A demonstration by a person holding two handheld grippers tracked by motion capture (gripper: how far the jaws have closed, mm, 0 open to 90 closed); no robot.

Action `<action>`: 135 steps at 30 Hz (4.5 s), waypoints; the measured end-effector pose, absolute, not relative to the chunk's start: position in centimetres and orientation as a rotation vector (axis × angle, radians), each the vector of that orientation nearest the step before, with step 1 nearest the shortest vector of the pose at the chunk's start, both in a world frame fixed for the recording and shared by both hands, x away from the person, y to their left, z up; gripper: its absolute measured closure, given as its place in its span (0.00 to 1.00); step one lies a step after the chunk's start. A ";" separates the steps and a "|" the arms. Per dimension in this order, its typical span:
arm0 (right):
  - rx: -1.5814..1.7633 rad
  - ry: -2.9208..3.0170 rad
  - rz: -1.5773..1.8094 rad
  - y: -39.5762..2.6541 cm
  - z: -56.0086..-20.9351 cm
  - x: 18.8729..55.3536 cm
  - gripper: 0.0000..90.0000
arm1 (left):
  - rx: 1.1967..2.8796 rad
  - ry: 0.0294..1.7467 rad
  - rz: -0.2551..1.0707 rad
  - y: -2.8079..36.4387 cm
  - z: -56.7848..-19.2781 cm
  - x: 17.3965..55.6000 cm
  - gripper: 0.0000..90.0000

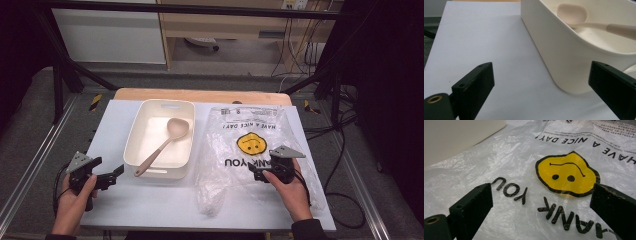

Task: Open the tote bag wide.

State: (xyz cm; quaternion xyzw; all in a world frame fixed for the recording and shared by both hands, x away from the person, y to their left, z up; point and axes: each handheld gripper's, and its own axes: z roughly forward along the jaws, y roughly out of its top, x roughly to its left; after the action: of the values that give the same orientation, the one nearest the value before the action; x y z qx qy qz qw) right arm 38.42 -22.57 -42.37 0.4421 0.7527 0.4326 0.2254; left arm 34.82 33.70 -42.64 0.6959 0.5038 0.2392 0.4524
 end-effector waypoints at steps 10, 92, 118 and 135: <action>1.179 2.009 1.209 -23.0 -39.5 38.7 0.06 | 1.710 1.267 0.599 34.2 -42.8 35.0 0.07; 1.538 2.003 0.882 -35.4 -45.8 43.8 0.27 | 1.705 1.310 0.618 34.8 -43.1 35.1 0.08; 1.547 2.015 0.970 -34.7 -45.5 44.1 1.00 | 1.712 1.310 0.625 34.7 -43.1 35.1 0.08; 1.673 1.892 0.979 -35.3 -45.5 45.2 1.00 | 1.715 1.312 0.622 34.7 -43.2 35.2 0.08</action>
State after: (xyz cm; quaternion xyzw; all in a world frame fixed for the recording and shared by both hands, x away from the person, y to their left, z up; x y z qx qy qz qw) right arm 45.18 -35.27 -45.51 0.6032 0.6822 0.3531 0.2147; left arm 35.24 34.70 -43.22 0.6880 0.5263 0.2497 0.4327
